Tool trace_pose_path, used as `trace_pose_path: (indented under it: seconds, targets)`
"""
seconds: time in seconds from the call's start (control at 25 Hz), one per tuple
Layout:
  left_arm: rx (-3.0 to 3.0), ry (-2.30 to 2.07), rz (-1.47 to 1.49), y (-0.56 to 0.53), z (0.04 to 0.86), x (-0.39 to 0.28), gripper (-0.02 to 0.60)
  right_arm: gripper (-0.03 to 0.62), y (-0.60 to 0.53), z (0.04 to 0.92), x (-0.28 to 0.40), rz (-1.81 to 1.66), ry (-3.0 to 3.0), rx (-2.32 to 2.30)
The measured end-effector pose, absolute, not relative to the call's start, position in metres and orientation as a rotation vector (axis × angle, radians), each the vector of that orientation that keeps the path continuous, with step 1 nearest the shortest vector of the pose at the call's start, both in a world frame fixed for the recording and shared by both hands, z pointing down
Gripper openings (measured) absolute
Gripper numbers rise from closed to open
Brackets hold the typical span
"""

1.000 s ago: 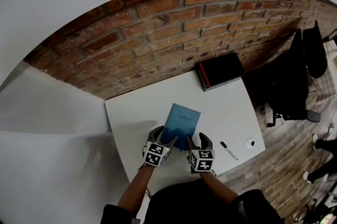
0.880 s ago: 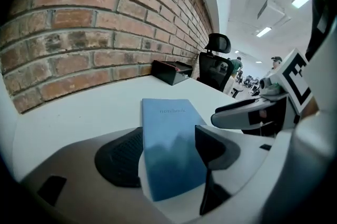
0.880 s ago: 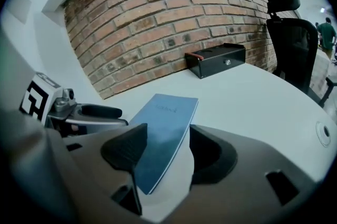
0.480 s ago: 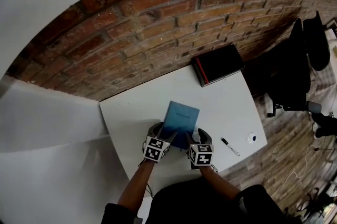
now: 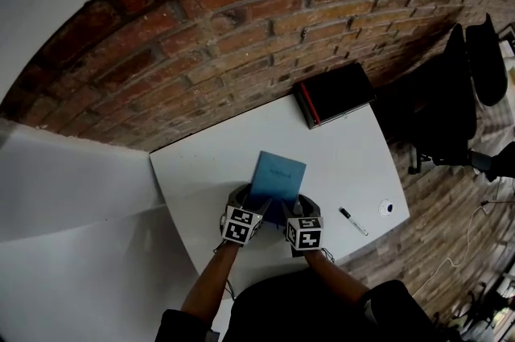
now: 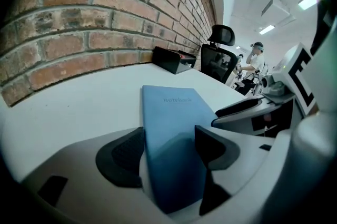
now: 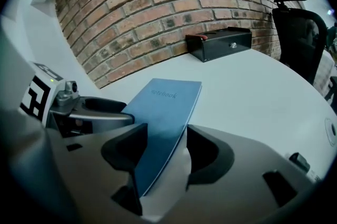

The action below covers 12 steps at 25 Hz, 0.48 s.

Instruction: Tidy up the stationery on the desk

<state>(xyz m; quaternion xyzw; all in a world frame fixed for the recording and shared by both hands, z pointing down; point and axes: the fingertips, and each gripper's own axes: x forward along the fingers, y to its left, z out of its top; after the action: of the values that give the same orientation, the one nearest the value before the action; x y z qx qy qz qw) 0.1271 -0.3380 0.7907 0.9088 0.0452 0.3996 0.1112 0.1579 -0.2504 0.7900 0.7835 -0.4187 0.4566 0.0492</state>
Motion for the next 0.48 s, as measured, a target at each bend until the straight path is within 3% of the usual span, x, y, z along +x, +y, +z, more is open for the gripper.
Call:
trace_pose_path:
  seconds: [0.24,0.48]
  targets:
    - [2.664,0.102,1.186,-0.340,0.789,0.124,0.296,0.238,-0.250,0.794,0.153,1.391,-1.267,2.359]
    - [2.655,0.054,1.196,-0.341,0.790,0.116,0.236,0.233,-0.249,0.794,0.154,1.432,-1.256,2.355]
